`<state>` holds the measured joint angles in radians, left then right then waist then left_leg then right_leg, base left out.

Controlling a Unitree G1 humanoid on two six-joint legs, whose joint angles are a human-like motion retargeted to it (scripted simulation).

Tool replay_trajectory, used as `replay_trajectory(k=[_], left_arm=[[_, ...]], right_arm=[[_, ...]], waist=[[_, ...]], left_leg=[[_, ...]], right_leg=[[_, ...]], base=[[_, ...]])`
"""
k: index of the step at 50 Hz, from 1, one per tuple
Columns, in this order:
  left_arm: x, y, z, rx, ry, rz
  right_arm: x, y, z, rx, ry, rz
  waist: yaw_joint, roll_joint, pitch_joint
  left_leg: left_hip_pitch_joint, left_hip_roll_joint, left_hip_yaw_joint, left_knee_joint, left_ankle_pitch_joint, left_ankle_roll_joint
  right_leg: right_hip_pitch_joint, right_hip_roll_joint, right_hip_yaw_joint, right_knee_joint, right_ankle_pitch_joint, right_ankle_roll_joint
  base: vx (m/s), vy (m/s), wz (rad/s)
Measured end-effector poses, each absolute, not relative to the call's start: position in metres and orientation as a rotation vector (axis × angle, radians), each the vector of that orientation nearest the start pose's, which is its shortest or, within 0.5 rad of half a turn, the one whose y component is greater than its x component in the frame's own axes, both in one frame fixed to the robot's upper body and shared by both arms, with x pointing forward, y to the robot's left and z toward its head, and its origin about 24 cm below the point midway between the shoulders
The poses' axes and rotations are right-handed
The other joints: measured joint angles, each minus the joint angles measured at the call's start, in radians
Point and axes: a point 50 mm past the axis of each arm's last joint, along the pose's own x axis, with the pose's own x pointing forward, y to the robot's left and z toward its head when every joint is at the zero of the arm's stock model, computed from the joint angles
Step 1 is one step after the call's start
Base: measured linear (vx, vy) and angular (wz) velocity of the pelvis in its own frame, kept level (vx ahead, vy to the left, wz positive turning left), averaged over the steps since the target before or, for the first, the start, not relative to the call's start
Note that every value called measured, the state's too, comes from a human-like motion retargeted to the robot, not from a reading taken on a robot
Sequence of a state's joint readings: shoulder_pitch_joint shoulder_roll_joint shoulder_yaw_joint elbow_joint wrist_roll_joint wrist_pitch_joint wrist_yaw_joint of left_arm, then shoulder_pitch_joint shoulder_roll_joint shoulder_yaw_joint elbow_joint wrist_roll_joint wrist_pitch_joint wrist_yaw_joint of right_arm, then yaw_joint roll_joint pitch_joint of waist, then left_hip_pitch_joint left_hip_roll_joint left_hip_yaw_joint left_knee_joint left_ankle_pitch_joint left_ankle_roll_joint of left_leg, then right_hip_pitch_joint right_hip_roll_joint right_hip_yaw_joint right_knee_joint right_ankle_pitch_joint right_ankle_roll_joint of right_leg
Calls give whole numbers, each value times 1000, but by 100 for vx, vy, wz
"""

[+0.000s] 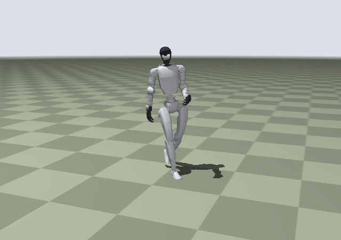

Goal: Walk run

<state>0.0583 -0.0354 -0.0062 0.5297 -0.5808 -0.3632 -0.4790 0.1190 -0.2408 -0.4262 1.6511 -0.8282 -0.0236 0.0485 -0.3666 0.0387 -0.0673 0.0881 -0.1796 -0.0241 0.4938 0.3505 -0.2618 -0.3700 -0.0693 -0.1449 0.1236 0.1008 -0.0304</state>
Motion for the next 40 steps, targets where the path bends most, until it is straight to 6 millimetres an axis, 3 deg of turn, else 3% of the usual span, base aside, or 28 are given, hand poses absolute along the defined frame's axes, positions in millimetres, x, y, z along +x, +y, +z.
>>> replay_trajectory(k=[2, 3, 6, 7, 9, 10, 15, 20, 25, 28, 30, 32, 36, 38, 40], left_arm=[[211, 137, -47, -580, 75, -189], [210, 138, -46, -577, 68, -187], [205, 140, -49, -588, 74, -173], [203, 142, -50, -593, 78, -161], [199, 145, -52, -600, 78, -131], [197, 147, -52, -605, 75, -116], [188, 151, -56, -661, 62, -39], [176, 156, -62, -681, 70, 49], [170, 163, -65, -661, 85, 57], [169, 167, -66, -649, 95, 54], [166, 169, -68, -639, 105, 58], [162, 173, -71, -632, 118, 71], [159, 182, -72, -614, 125, 118], [164, 183, -69, -609, 112, 122], [173, 183, -65, -607, 92, 120]], right_arm=[[-27, -236, -169, -347, 1683, 180], [-9, -233, -171, -329, 1633, 176], [37, -226, -172, -324, 1485, 208], [53, -223, -171, -337, 1431, 235], [87, -218, -167, -391, 1315, 302], [105, -217, -163, -426, 1255, 335], [181, -216, -134, -647, 978, 419], [215, -207, -115, -754, 788, 417], [209, -199, -118, -727, 736, 424], [185, -199, -132, -708, 821, 438], [158, -200, -146, -701, 934, 457], [124, -200, -160, -700, 1070, 482], [50, -199, -175, -724, 1316, 561], [21, -207, -175, -730, 1410, 593], [-2, -212, -175, -729, 1487, 614]], waist=[[0, -34, -12], [6, -55, -22], [51, -94, -22], [74, -107, -18], [111, -129, -5], [126, -135, 2], [182, -101, 35], [232, -98, 41], [270, -111, 26], [312, -135, 10], [340, -146, -7], [370, -158, -27], [339, -156, -42], [289, -148, -25], [269, -92, -26]], left_leg=[[-90, -24, 146, 156, 66, 0], [-136, -18, 157, 224, 71, 0], [-258, 3, 86, 368, -57, 0], [-297, 40, 105, 392, -109, 17], [-362, 125, 203, 385, -203, 129], [-389, 151, 245, 360, -237, 191], [-476, 122, 236, 28, -291, 311], [-530, 68, 272, -312, -347, 383], [-507, 6, 390, -491, -439, 340], [-493, -6, 373, -437, -384, 452], [-481, -19, 297, -435, -314, 460], [-467, -5, 269, -413, -279, 425], [-413, 44, 304, -348, -339, 453], [-337, 24, 297, -347, -381, 455], [-297, 69, 261, -365, -401, 434]], right_leg=[[19, -88, -62, 8, -7, 23], [40, -78, -35, 3, -28, 5], [130, -27, -16, -28, -66, -37], [161, -11, -34, -44, -70, -52], [208, 23, -31, -61, -85, -75], [227, 34, -30, -65, -94, -79], [317, 120, -52, -87, -139, -90], [401, 169, -26, -91, -182, -100], [473, 183, -83, -83, -202, -84], [502, 173, -80, -57, -153, -64], [520, 167, -96, -31, -81, -45], [527, 145, -122, 19, 56, -4], [450, 146, -89, 282, 388, 112], [356, 146, -73, 553, 423, 138], [289, 198, -73, 613, 423, 114]], base=[[77, 17, 48], [62, -28, 12], [71, -60, -43], [75, -59, -91], [54, -33, -70], [65, -21, -52], [58, -11, -39], [71, -10, -54], [78, -7, -15], [92, -4, -44], [96, -2, -63], [115, 2, -83], [94, -1, -28], [85, 5, 70], [74, 4, 26]])
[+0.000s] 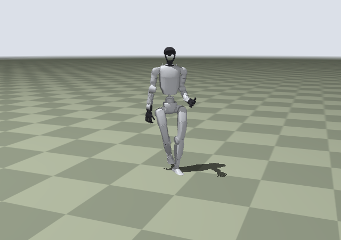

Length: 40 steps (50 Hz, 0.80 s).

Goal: Walk run

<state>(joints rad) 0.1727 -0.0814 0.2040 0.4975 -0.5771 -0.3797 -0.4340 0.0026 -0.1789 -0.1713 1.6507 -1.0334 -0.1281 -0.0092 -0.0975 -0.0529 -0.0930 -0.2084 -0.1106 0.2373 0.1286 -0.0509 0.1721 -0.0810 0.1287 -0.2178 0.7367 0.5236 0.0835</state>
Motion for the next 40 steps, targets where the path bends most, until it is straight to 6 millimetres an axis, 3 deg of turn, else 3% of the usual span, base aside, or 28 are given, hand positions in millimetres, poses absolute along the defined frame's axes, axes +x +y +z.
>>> replay_trajectory(k=[2, 7, 12, 15, 17, 18, 20, 22, 24, 26, 28, 30, 32, 33, 36, 37, 40], left_arm=[[184, 182, -60, -615, 74, 103], [210, 174, -45, -575, 29, 14], [229, 173, -27, -487, -23, -43], [235, 173, -20, -472, -46, -60], [236, 170, -19, -491, -54, -63], [236, 170, -19, -504, -58, -62], [235, 167, -20, -534, -62, -64], [232, 164, -24, -564, -55, -69], [226, 160, -30, -585, -30, -78], [218, 156, -37, -597, 4, -89], [210, 150, -45, -606, 46, -105], [204, 141, -50, -613, 72, -122], [202, 141, -51, -604, 77, -131], [200, 142, -51, -599, 79, -136], [194, 147, -54, -591, 88, -133], [191, 149, -55, -590, 90, -124], [183, 155, -57, -596, 86, -82]], right_arm=[[-22, -215, -174, -718, 1545, 587], [-72, -218, -167, -578, 1669, 423], [-103, -212, -161, -415, 1787, 324], [-109, -206, -160, -369, 1817, 302], [-106, -204, -161, -368, 1812, 312], [-103, -203, -162, -375, 1801, 325], [-96, -201, -165, -397, 1772, 353], [-87, -201, -167, -427, 1743, 375], [-82, -201, -168, -451, 1721, 385], [-76, -201, -170, -464, 1706, 395], [-70, -202, -171, -457, 1701, 400], [-54, -205, -173, -447, 1679, 393], [-33, -205, -175, -451, 1622, 393], [-21, -205, -176, -457, 1585, 397], [21, -204, -177, -507, 1455, 425], [36, -205, -176, -534, 1405, 436], [85, -207, -169, -623, 1243, 456]], waist=[[-19, 61, 4], [-138, 117, 24], [-197, 73, 32], [-221, 50, 45], [-239, 45, 50], [-237, 45, 49], [-239, 55, 45], [-245, 68, 32], [-285, 83, 20], [-325, 100, 6], [-318, 104, -15], [-308, 66, -31], [-283, 9, -46], [-267, -16, -51], [-224, -44, -34], [-208, -53, -26], [-177, -71, -9]], left_leg=[[27, 58, -6, -6, -13, -20], [125, 52, -108, -34, -42, -35], [225, -18, -166, -47, -95, -38], [298, -38, -195, -56, -130, -54], [338, -40, -217, -56, -151, -72], [353, -40, -217, -55, -160, -81], [375, -30, -220, -47, -167, -101], [384, -18, -228, -28, -142, -138], [393, -5, -279, 9, -77, -195], [389, 19, -320, 69, 54, -282], [362, 37, -305, 166, 233, -393], [292, -21, -246, 330, 393, -434], [212, -46, -148, 496, 474, -434], [175, -54, -143, 571, 488, -434], [56, -14, -158, 749, 346, -426], [18, 17, -132, 782, 298, -402], [-80, 82, -29, 751, 166, -242]], right_leg=[[-66, 25, -16, 8, -97, -61], [-213, -60, -58, -91, -368, -128], [-298, -150, 36, -426, -393, -67], [-352, -168, 106, -586, -417, -47], [-377, -180, 95, -679, -422, 7], [-384, -190, 50, -714, -433, 32], [-387, -188, -15, -741, -437, 22], [-383, -166, -26, -703, -421, -87], [-362, -167, -68, -672, -395, -105], [-343, -150, 0, -642, -350, -115], [-327, -137, 9, -608, -374, -163], [-307, -206, 40, -577, -414, -164], [-272, -262, 16, -578, -431, -159], [-251, -248, 63, -578, -452, -166], [-161, -190, 82, -610, -471, -192], [-132, -175, 68, -625, -469, -204], [-73, -144, 84, -642, -478, -220]], base=[[76, 4, 35], [68, -1, 126], [69, -11, 64], [73, -18, 40], [86, -23, 27], [74, -20, -3], [77, -21, -6], [96, -26, 22], [81, -20, 107], [107, -38, 107], [96, -33, 33], [86, -8, 25], [80, -23, -23], [66, -39, -60], [67, -48, -93], [68, -39, -125], [65, -21, -107]])
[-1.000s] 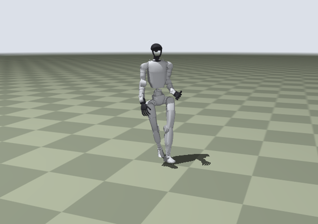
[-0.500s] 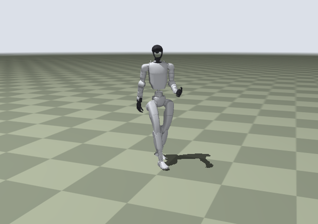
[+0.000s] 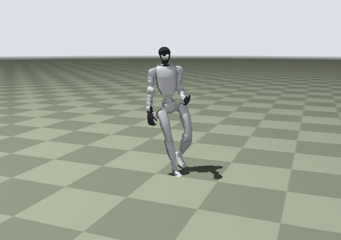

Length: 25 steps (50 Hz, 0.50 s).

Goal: Walk run

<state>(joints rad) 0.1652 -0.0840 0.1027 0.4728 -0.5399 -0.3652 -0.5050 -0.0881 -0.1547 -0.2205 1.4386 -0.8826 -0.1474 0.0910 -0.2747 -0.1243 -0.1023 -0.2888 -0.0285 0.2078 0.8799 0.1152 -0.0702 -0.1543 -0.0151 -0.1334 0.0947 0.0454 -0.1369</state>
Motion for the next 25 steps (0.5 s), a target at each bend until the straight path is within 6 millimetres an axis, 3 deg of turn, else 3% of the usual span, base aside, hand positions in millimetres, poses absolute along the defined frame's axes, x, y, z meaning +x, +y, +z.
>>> replay_trajectory(k=[3, 7, 8, 10, 12, 15, 18, 20, 23, 25], left_arm=[[179, 160, -58, -601, 83, -56], [173, 165, -58, -593, 85, -42], [172, 166, -58, -591, 84, -41], [171, 168, -58, -585, 83, -40], [169, 169, -59, -581, 87, -38], [169, 170, -61, -579, 97, -51], [167, 169, -63, -579, 115, -63], [165, 168, -65, -578, 124, -66], [166, 174, -63, -565, 116, -64], [169, 175, -61, -560, 105, -74]], right_arm=[[127, -208, -158, -679, 1090, 449], [163, -208, -143, -711, 951, 416], [168, -208, -140, -713, 930, 408], [175, -207, -137, -708, 907, 400], [170, -206, -140, -699, 928, 404], [150, -206, -150, -675, 1010, 405], [110, -206, -163, -648, 1161, 427], [75, -205, -172, -629, 1291, 449], [24, -202, -177, -604, 1463, 487], [-4, -204, -176, -588, 1558, 512]], waist=[[35, 22, 18], [74, 63, 43], [86, 68, 49], [113, 71, 60], [121, 62, 59], [124, 64, 44], [155, 64, 14], [157, 47, -8], [167, 55, -15], [149, 66, -13]], left_leg=[[-70, -11, -10, -203, -35, 45], [-103, -20, -15, -554, -45, 121], [-110, -29, -13, -627, -65, 150], [-118, -80, -121, -766, -89, 131], [-112, -97, -127, -840, -89, 123], [-92, -99, -116, -819, -21, 166], [-76, -77, -99, -779, 44, 178], [-68, -95, -145, -736, -3, 208], [-20, -24, -36, -709, -68, 218], [49, -25, -22, -721, -121, 225]], right_leg=[[45, 55, 15, -12, -13, -12], [115, 140, 46, -22, -46, -39], [135, 153, 55, -23, -54, -45], [175, 170, 75, -22, -69, -55], [213, 171, 82, -15, -78, -61], [245, 181, 72, 13, -57, -60], [259, 175, 39, 71, 53, -36], [251, 149, 18, 143, 205, 18], [177, 153, 25, 354, 431, 163], [92, 141, -9, 564, 478, 248]], base=[[58, -11, -102], [67, -7, -99], [63, -7, -113], [74, -5, -117], [88, -3, -81], [79, 0, -53], [96, 0, -82], [99, 0, -73], [87, -2, -91], [71, -1, -53]])
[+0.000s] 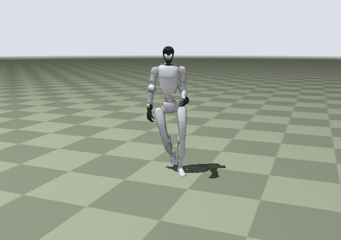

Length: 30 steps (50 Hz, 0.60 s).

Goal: Walk run

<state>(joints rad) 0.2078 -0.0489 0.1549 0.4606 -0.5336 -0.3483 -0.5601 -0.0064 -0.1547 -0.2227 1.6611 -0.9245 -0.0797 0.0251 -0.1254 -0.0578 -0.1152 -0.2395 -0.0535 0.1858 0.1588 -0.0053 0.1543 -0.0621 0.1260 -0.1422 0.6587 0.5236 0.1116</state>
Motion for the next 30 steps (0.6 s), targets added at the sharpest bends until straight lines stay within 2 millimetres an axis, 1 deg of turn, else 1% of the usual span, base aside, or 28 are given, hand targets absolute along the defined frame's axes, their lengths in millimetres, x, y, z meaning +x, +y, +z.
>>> replay_trajectory(k=[2, 3, 5, 8, 10, 11, 15, 17, 20, 22, 23, 25, 26, 27, 28, 30], left_arm=[[174, 177, -59, -557, 94, -79], [178, 178, -57, -553, 88, -81], [186, 178, -54, -538, 76, -98], [197, 176, -46, -505, 49, -135], [201, 176, -42, -493, 36, -154], [205, 176, -40, -489, 26, -168], [217, 175, -31, -487, -2, -203], [222, 173, -27, -487, -19, -209], [224, 167, -25, -495, -42, -212], [220, 160, -28, -521, -36, -222], [218, 155, -30, -541, -27, -229], [213, 144, -36, -584, -6, -245], [210, 139, -39, -600, 8, -251], [207, 135, -42, -613, 22, -257], [203, 133, -45, -617, 37, -261], [195, 127, -50, -609, 70, -290]], right_arm=[[-24, -204, -175, -583, 1628, 545], [-32, -203, -174, -584, 1652, 556], [-47, -201, -174, -576, 1682, 560], [-66, -201, -172, -564, 1706, 538], [-75, -202, -170, -562, 1726, 523], [-81, -203, -169, -558, 1744, 511], [-94, -201, -166, -518, 1801, 475], [-97, -198, -165, -479, 1813, 465], [-98, -196, -165, -446, 1816, 459], [-101, -196, -165, -444, 1825, 447], [-103, -196, -164, -442, 1831, 438], [-105, -197, -164, -437, 1844, 421], [-106, -198, -163, -431, 1851, 416], [-106, -198, -163, -424, 1858, 414], [-105, -198, -163, -416, 1863, 418], [-102, -198, -163, -386, 1868, 434]], waist=[[9, 23, 4], [19, 45, 6], [-15, 78, 18], [-91, 99, 30], [-127, 98, 31], [-147, 86, 31], [-200, 47, 40], [-207, 42, 40], [-190, 45, 19], [-205, 60, 11], [-218, 68, 8], [-241, 80, 3], [-256, 88, -1], [-263, 93, -7], [-252, 94, -16], [-249, 74, -21]], left_leg=[[38, 27, 7, -9, -28, -12], [54, 63, 43, -17, -35, -19], [92, 86, 52, -35, -49, -23], [144, 86, 30, -55, -76, -29], [172, 76, 36, -64, -92, -32], [197, 57, 47, -71, -107, -34], [293, 3, 69, -90, -160, -54], [336, 0, 94, -99, -180, -78], [370, 7, 153, -100, -201, -123], [388, 26, 152, -83, -191, -158], [395, 38, 144, -69, -177, -179], [407, 57, 121, -30, -121, -233], [407, 71, 99, 1, -61, -269], [405, 82, 82, 37, 10, -307], [397, 86, 72, 85, 103, -347], [356, 74, 11, 235, 293, -416]], right_leg=[[-70, -9, -19, 98, -17, -51], [-105, 7, -21, 110, -68, -99], [-164, -29, -109, 123, -178, -170], [-260, -63, -141, 59, -298, -179], [-299, -85, -144, -23, -346, -162], [-322, -99, -127, -110, -358, -145], [-362, -197, -169, -419, -397, -105], [-393, -207, -188, -536, -399, -115], [-438, -201, -227, -661, -390, -120], [-435, -194, -260, -660, -377, -164], [-428, -189, -256, -636, -366, -199], [-412, -188, -284, -595, -335, -235], [-403, -178, -270, -585, -331, -257], [-395, -166, -251, -569, -340, -276], [-385, -151, -222, -545, -375, -289], [-349, -161, -208, -522, -426, -305]], base=[[75, -1, -106], [46, 1, -97], [45, 1, -10], [64, -3, 54], [50, -4, 25], [40, -3, -6], [67, -15, -27], [68, -19, -54], [67, -22, -77], [89, -34, -8], [70, -25, 30], [80, -32, 41], [90, -41, 31], [85, -41, -9], [81, -40, -33], [75, -36, -28]])
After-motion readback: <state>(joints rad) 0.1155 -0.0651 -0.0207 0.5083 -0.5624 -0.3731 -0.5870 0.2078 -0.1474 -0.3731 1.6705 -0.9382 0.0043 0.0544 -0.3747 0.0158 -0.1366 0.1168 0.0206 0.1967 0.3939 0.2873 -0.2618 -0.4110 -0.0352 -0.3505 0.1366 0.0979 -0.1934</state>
